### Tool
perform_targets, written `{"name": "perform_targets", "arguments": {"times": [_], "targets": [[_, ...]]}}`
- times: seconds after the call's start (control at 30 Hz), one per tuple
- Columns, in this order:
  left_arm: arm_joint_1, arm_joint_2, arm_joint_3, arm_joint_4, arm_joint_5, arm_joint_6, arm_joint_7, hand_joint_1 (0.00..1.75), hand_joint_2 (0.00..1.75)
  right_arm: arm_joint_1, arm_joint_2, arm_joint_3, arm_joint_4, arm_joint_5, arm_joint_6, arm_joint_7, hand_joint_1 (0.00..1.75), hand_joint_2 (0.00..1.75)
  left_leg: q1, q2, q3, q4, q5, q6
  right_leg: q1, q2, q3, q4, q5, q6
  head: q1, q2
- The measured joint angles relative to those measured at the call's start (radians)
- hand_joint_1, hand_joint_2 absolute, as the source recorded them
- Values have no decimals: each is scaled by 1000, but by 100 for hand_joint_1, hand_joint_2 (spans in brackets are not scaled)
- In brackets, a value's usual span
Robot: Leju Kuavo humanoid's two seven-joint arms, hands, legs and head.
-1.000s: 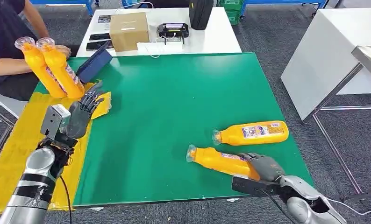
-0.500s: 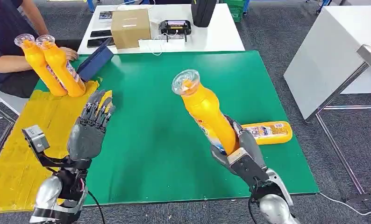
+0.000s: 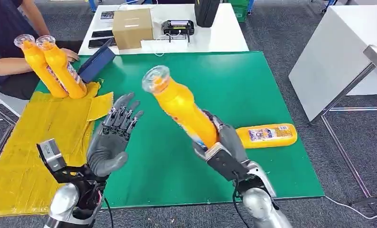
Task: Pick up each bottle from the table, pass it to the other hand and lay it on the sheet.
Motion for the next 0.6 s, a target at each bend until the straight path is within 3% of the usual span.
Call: {"name": "perform_targets", "arguments": {"times": [0.23,0.6], "targets": [[35,-5,-9,-29,18,-13,-18,0,175,-12,1,111,-7,100,19,3,175,175,0,0,-1,0,0,0,0,-1,-1,0,0,0,0,0],[48,-7,-12,-38,32,-36,-24,0,175,-69,-19,251,-37,132,40,2,175,175,0,0,-1,0,0,0,0,-1,-1,0,0,0,0,0]]}}
